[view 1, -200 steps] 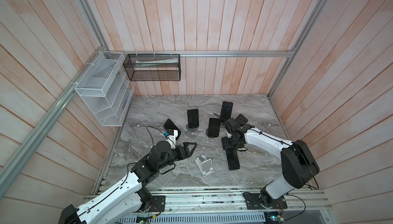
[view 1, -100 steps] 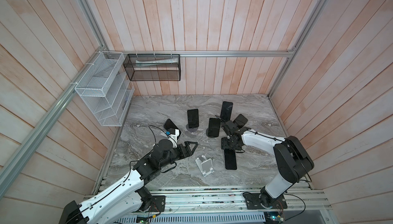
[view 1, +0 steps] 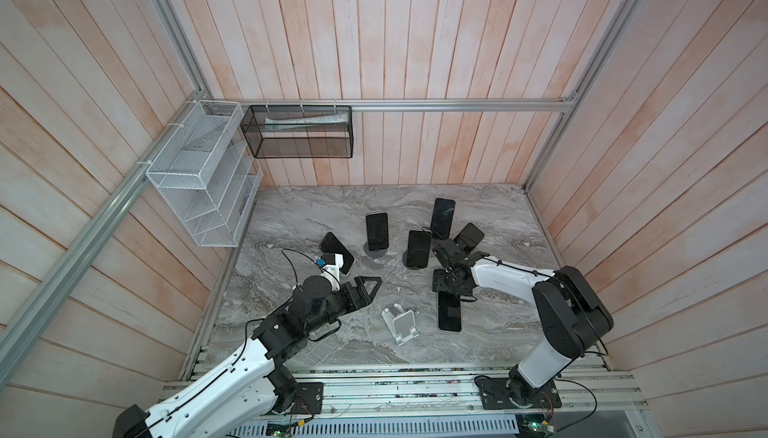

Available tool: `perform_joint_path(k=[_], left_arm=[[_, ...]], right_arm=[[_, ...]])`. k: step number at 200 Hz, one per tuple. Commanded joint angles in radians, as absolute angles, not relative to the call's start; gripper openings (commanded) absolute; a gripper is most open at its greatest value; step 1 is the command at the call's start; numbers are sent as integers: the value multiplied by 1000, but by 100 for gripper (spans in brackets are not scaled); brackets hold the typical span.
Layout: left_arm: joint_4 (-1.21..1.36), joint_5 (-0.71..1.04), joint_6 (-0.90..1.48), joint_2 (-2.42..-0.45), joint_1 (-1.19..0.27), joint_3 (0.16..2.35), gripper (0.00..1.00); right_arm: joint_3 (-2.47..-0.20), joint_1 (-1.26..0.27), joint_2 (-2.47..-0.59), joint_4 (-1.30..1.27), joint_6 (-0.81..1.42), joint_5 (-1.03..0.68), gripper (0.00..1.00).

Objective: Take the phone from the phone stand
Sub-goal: 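Lower the phone flat onto the table beside the stand and open the right gripper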

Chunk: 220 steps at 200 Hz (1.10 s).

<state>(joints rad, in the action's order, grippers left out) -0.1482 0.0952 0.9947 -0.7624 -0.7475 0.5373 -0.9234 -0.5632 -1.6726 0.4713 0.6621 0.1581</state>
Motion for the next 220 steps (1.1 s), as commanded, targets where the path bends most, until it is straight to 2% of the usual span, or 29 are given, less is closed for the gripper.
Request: perform_joint_path(k=[1, 49, 116, 184, 220], left_arm=[[-233, 48, 948, -758, -750, 574, 93], [-349, -9, 896, -756, -750, 603, 94], [-409, -50, 907, -633, -750, 604, 95], [-514, -163, 901, -581, -749, 696, 95], [-486, -195, 942, -554, -750, 687, 95]], right_arm=[[-930, -570, -1711, 467, 675, 122, 77], [-937, -587, -1688, 474, 693, 120, 80], [-1014, -605, -1587, 571, 667, 172, 86], [-1018, -661, -1312, 616, 613, 210, 88], [-966, -664, -1143, 604, 615, 198, 83]])
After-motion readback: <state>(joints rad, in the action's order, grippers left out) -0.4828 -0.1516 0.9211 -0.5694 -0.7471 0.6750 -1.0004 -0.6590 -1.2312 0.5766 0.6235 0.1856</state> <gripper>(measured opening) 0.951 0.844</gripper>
